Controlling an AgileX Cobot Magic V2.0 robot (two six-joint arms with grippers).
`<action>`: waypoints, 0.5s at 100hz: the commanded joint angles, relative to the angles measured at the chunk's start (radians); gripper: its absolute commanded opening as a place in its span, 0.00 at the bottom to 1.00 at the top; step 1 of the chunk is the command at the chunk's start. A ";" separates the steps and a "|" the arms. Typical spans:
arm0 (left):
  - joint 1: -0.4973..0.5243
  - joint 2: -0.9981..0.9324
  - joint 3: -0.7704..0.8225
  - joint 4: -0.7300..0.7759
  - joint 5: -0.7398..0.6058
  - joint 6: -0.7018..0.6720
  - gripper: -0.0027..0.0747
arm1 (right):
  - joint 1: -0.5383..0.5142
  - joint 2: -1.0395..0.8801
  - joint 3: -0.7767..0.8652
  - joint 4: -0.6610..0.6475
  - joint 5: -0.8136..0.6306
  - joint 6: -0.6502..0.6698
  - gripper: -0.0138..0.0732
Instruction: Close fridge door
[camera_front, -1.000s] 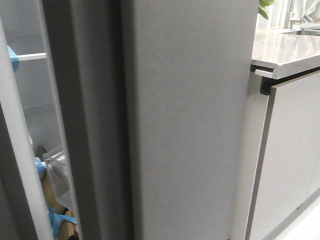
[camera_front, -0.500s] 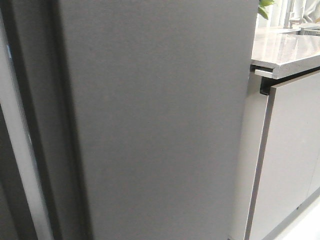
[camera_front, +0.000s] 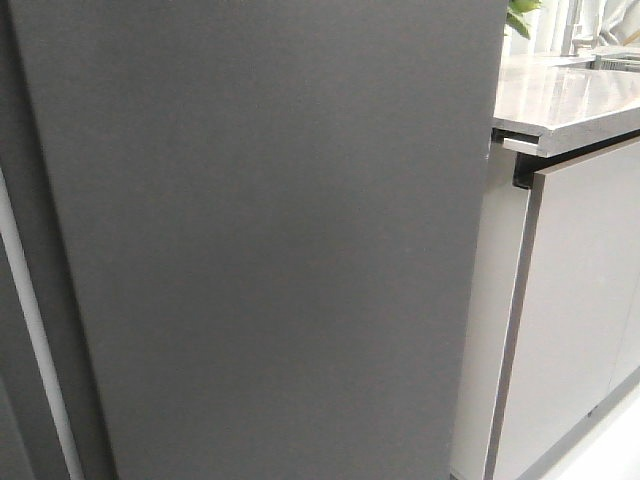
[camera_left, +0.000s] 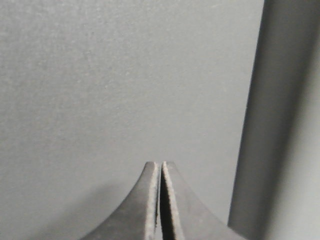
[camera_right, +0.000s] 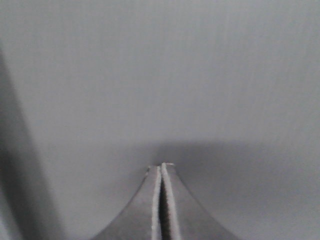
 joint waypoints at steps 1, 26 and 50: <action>0.002 0.019 0.028 -0.002 -0.077 -0.003 0.01 | -0.013 0.003 -0.039 -0.012 -0.132 -0.008 0.07; 0.002 0.019 0.028 -0.002 -0.077 -0.003 0.01 | -0.063 0.005 -0.039 -0.065 -0.141 -0.008 0.07; 0.002 0.019 0.028 -0.002 -0.077 -0.003 0.01 | -0.109 -0.095 0.040 -0.131 -0.113 -0.008 0.07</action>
